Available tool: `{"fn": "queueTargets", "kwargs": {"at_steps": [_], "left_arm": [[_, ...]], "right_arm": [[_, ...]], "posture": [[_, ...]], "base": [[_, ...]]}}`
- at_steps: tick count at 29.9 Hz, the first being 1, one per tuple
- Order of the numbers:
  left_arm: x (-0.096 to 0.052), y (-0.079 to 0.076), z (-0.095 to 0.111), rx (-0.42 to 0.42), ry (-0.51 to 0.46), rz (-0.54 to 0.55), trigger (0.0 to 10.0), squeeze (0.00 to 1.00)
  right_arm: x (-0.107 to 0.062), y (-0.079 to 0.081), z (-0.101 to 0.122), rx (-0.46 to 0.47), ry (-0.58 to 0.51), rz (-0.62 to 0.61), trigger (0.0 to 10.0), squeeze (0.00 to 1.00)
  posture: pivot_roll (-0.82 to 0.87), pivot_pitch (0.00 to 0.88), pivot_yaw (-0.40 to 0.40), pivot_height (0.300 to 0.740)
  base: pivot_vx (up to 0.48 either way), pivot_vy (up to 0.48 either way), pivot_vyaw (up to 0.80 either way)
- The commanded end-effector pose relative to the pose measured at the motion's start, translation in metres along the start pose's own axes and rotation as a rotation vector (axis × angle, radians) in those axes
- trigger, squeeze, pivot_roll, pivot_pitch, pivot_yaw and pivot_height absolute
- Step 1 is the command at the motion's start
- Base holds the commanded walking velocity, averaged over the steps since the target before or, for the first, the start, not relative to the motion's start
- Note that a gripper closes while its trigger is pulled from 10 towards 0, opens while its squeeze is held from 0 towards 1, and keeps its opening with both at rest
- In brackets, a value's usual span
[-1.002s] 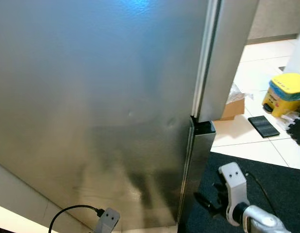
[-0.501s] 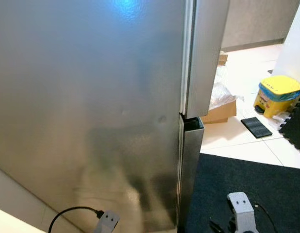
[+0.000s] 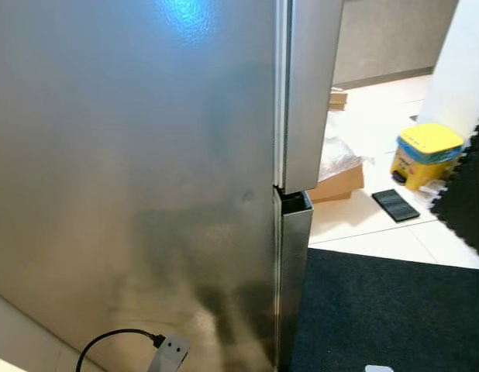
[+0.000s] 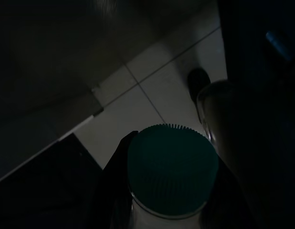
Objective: Restocking fridge
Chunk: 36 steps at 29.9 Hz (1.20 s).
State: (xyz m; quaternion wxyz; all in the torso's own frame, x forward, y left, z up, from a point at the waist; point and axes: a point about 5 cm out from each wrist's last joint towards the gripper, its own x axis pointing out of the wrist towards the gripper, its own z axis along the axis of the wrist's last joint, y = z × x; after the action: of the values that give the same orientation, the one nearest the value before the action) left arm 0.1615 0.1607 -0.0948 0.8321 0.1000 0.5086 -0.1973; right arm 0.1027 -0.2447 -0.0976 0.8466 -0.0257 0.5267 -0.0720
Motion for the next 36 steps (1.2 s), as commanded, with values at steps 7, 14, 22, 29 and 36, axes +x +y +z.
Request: {"fn": "queueTargets", "kwargs": {"at_steps": [7, 14, 22, 29, 36], "left_arm": [[-0.001, 0.003, -0.007, -0.051, 0.011, 0.03, 10.0, 0.0], [-0.002, 0.003, -0.013, -0.07, 0.025, 0.036, 10.0, 0.0], [-0.002, 0.001, -0.011, -0.081, 0.019, 0.035, 10.0, 0.0], [-0.001, 0.001, -0.009, -0.083, 0.015, 0.033, 10.0, 0.0], [-0.002, 0.001, -0.013, -0.084, 0.023, 0.034, 10.0, 0.0]], "right_arm": [[0.002, 0.013, -0.009, -0.09, 0.051, 0.033, 10.0, 0.0], [0.005, 0.014, -0.002, -0.163, 0.048, 0.042, 10.0, 0.0], [0.006, 0.016, 0.001, -0.199, 0.049, 0.047, 10.0, 0.0], [0.004, 0.016, -0.01, -0.218, 0.081, 0.049, 10.0, 0.0], [0.001, 0.012, -0.021, -0.222, 0.115, 0.042, 10.0, 0.0]], "posture": [[-0.09, 0.0, 0.056, 0.74], [-0.08, 0.0, 0.05, 0.74], [-0.08, 0.0, 0.053, 0.74], [-0.08, 0.0, 0.053, 0.74], [-0.08, 0.0, 0.056, 0.74]], "base": [[0.0, 0.0, 0.0], [0.0, -0.328, 0.0], [0.0, -0.48, 0.0], [0.0, -0.48, 0.0], [0.0, -0.48, 0.0]]}}
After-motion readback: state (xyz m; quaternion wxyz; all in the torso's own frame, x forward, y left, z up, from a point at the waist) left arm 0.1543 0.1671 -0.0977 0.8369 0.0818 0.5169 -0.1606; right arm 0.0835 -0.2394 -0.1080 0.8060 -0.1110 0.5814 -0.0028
